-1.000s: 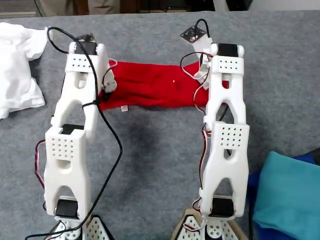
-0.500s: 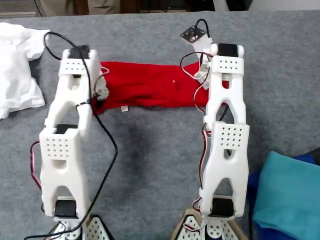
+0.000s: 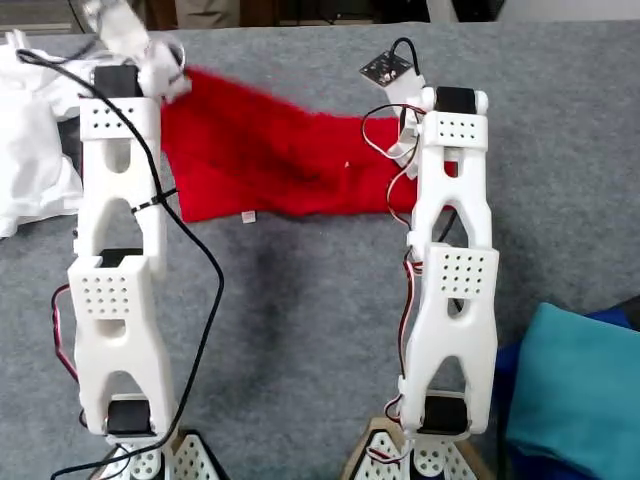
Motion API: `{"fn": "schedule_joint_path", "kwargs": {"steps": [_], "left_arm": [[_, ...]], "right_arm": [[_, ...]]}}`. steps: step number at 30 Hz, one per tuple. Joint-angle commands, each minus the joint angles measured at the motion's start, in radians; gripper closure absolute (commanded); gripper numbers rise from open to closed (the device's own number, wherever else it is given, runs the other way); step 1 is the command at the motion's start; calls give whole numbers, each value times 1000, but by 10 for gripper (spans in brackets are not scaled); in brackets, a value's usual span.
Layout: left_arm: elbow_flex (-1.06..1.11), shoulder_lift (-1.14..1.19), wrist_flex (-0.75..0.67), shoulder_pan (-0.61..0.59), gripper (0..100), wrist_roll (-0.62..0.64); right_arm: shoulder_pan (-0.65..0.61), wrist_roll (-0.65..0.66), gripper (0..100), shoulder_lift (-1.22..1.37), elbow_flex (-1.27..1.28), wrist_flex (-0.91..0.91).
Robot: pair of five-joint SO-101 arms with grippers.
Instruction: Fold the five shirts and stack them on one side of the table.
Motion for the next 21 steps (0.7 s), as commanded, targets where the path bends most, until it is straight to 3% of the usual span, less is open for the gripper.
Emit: {"fn": "schedule_joint_path", "kwargs": {"steps": [1, 8, 13, 21], "left_arm": [[-80, -16, -141, 18, 980, 11], [51, 30, -118, 18, 980, 11], [94, 48, 109, 18, 980, 6], [86, 41, 522, 35, 980, -126]], "right_arm": [[-4, 11, 968, -4, -59, -12], [-1, 11, 968, -4, -64, -14], [2, 11, 968, -4, -64, -15], [-2, 11, 968, -4, -64, -15]]}}
